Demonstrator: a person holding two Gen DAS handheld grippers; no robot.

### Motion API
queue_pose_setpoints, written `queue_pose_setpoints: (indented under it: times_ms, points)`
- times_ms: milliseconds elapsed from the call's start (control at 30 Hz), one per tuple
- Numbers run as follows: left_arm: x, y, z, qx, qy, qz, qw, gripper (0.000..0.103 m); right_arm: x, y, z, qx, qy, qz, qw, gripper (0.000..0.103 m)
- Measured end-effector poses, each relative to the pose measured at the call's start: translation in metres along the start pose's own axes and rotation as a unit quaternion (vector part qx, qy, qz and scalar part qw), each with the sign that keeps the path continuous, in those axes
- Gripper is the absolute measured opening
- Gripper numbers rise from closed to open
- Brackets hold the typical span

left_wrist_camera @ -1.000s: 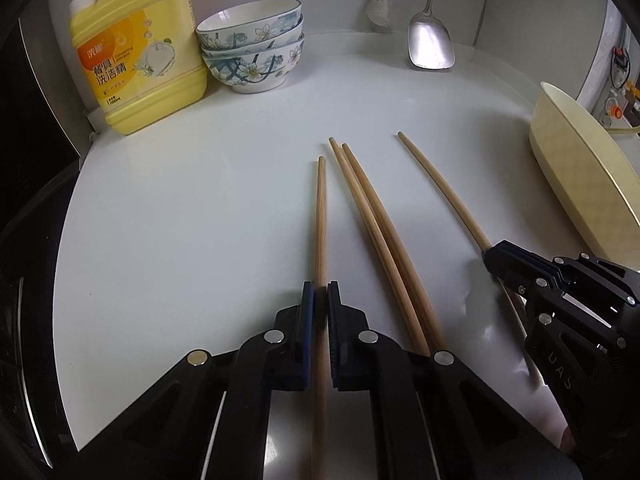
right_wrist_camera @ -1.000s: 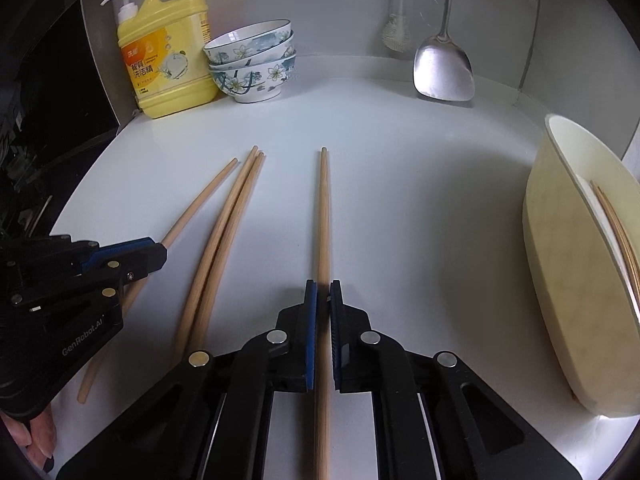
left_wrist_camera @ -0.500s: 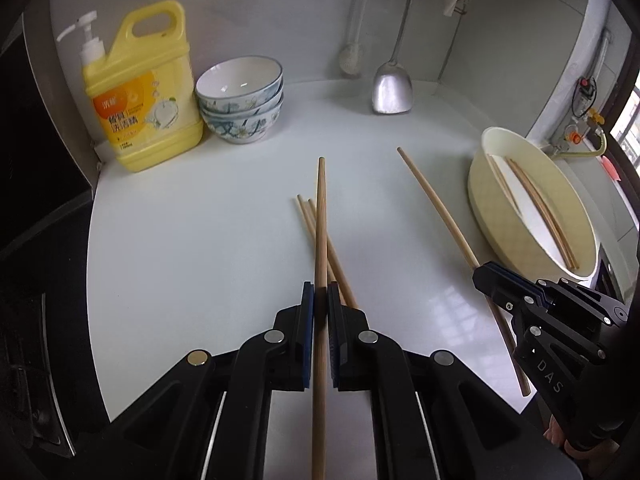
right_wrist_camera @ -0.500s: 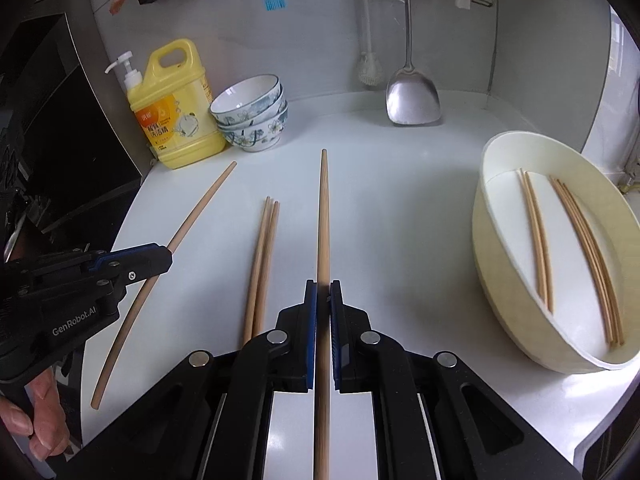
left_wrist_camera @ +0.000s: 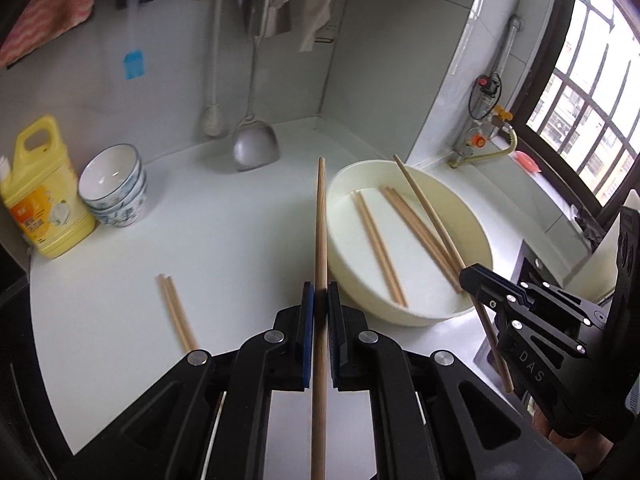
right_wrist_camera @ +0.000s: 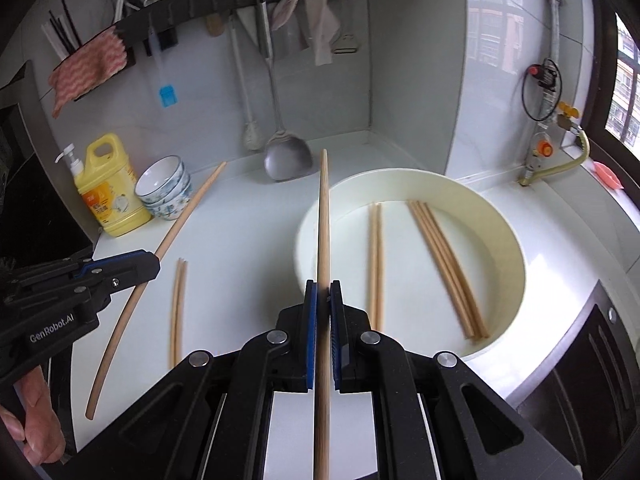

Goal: Organize utensils
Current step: 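Carry the left tool's chopstick into the basin while the right tool carries its chopstick, then open both tools inside the basin to release the chopsticks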

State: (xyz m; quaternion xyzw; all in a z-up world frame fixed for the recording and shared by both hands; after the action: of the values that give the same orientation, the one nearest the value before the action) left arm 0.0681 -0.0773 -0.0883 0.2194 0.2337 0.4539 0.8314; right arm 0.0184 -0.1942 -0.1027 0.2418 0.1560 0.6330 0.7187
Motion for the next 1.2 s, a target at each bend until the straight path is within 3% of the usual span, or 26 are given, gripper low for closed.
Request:
queue_pose_setpoints:
  times_ms: [167,467,900,1200]
  points:
    - [-0.051,-0.037,0.023,0.002,0.011,-0.026,0.9996,0.007,-0.06,-0.011,0.006,0.005,-0.013,-0.013,1.0,0.006]
    - [-0.095,-0.123,0.023,0.034,0.016,-0.006,0.9993,0.007,-0.124,-0.067,0.003,0.034,-0.038,0.001,0.999,0.006]
    - [-0.085,-0.192,-0.007,0.076,0.046,0.05,0.9948,0.007,-0.144,-0.142,-0.02,0.091,-0.022,0.041,0.995,0.006]
    - [-0.079,-0.213,-0.022,0.101,0.055,0.07,0.9909,0.007,-0.146,-0.161,-0.03,0.112,-0.015,0.057,0.992,0.006]
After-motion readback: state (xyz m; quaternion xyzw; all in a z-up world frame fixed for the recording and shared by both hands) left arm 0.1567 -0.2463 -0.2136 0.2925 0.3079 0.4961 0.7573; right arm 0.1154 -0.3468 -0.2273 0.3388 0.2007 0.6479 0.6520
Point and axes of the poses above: each gripper's, at about its wrist camera, not at the fingertips, and y roughly against the way its jaws point, x to its left, z to its top, the point moved 10 cm from there along -y, roughly the way its jaws point, and after that the axes turned 14 degrees about -x, right-handed, at the moved point
